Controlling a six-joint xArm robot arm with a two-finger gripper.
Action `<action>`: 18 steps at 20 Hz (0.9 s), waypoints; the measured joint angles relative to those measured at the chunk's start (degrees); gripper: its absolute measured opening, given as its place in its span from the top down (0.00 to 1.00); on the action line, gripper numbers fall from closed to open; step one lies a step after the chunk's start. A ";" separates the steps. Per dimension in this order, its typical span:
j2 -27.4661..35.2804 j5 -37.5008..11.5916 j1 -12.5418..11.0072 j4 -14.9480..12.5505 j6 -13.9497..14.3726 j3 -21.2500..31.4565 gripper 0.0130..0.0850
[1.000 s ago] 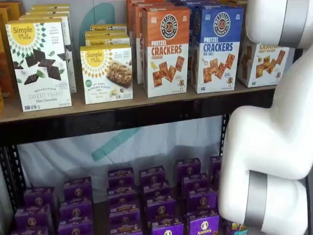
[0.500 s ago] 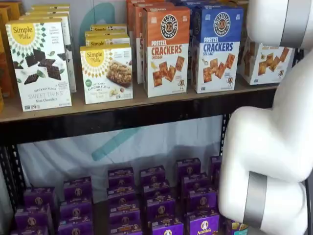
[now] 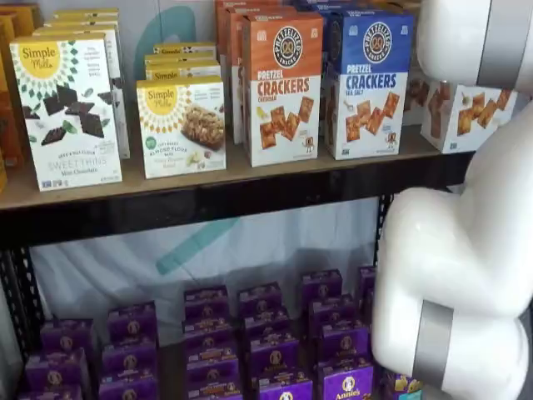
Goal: Retrieve the yellow and white box located on the top shelf, the sixth one from the left
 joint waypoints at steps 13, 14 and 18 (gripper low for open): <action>-11.12 4.62 1.54 -0.58 1.61 10.69 0.33; -11.64 4.79 1.82 -0.64 1.86 11.20 0.33; -13.93 5.52 3.07 -0.68 3.16 13.40 0.33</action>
